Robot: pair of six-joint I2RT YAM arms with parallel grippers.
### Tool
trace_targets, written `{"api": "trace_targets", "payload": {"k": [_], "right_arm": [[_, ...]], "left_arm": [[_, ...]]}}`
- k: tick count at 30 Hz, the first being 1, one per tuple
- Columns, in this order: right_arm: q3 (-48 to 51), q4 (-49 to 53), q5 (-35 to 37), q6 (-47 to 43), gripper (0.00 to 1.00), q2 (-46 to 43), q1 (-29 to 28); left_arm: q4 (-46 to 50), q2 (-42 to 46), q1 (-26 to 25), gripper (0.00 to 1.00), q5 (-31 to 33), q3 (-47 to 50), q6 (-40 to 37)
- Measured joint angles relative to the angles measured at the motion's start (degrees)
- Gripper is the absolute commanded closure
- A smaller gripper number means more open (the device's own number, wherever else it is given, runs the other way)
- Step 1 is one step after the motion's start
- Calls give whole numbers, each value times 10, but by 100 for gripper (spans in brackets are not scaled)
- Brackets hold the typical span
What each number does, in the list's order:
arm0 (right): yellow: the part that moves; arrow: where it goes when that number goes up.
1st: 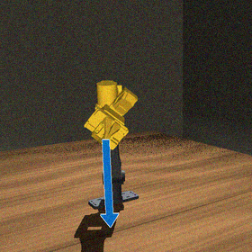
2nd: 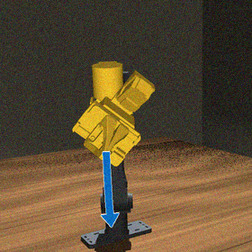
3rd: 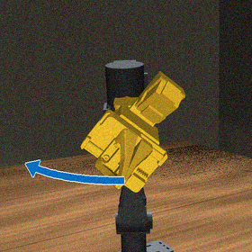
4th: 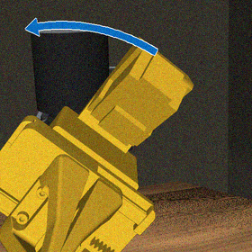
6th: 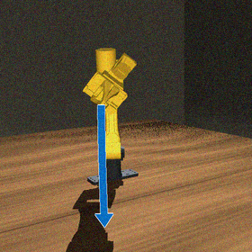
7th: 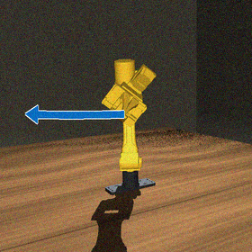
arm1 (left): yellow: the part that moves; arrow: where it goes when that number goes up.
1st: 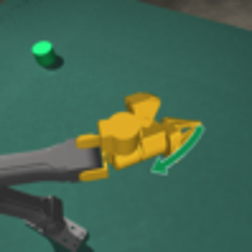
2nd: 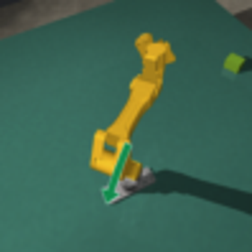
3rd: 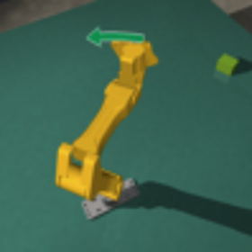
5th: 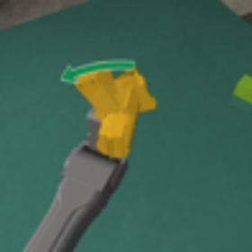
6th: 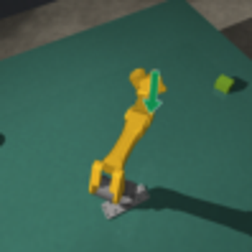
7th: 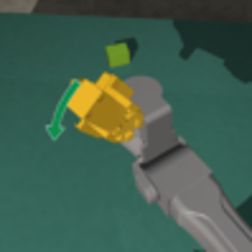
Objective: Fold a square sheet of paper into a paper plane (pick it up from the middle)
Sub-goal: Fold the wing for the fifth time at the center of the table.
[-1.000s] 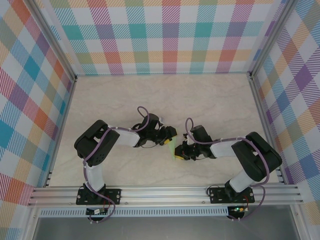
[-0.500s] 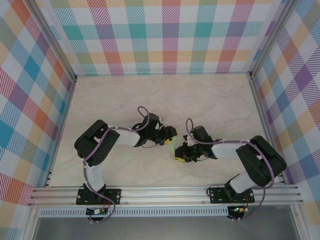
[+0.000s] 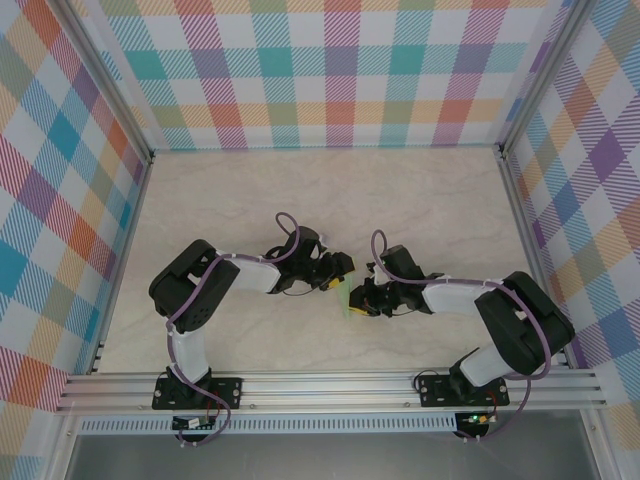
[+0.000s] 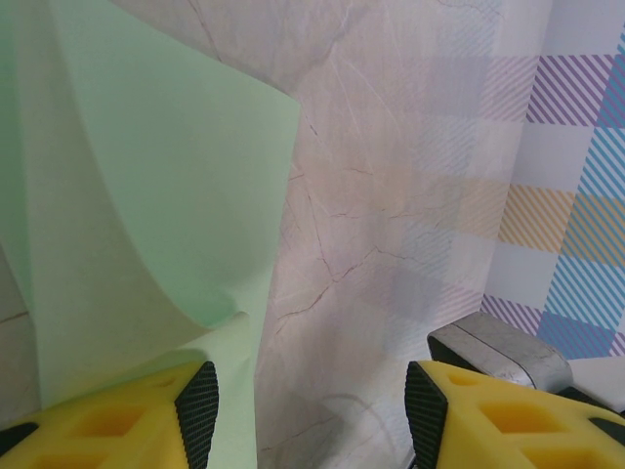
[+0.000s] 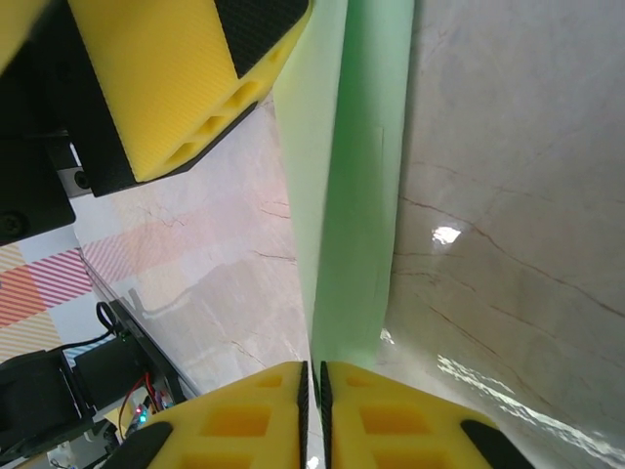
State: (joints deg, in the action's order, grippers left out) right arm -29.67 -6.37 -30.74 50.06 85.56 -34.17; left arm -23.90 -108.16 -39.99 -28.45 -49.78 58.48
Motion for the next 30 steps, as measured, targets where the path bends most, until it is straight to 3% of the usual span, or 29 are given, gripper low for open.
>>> {"api": "trace_targets", "payload": {"k": [12,18,25,30], "right_arm": [[-7,-19,-27,-1,94,64,0],[-27,19,-14,-18,93,68,-8],[-30,44,31,-26,86,40,-32],[-21,38,51,-17,86,-26,-34]], "left_arm": [[2,-2,-1,44,0,-4,0],[8,-2,-1,44,1,-7,0],[17,-2,-3,45,5,-11,0],[24,-3,-3,45,6,-14,0]]}}
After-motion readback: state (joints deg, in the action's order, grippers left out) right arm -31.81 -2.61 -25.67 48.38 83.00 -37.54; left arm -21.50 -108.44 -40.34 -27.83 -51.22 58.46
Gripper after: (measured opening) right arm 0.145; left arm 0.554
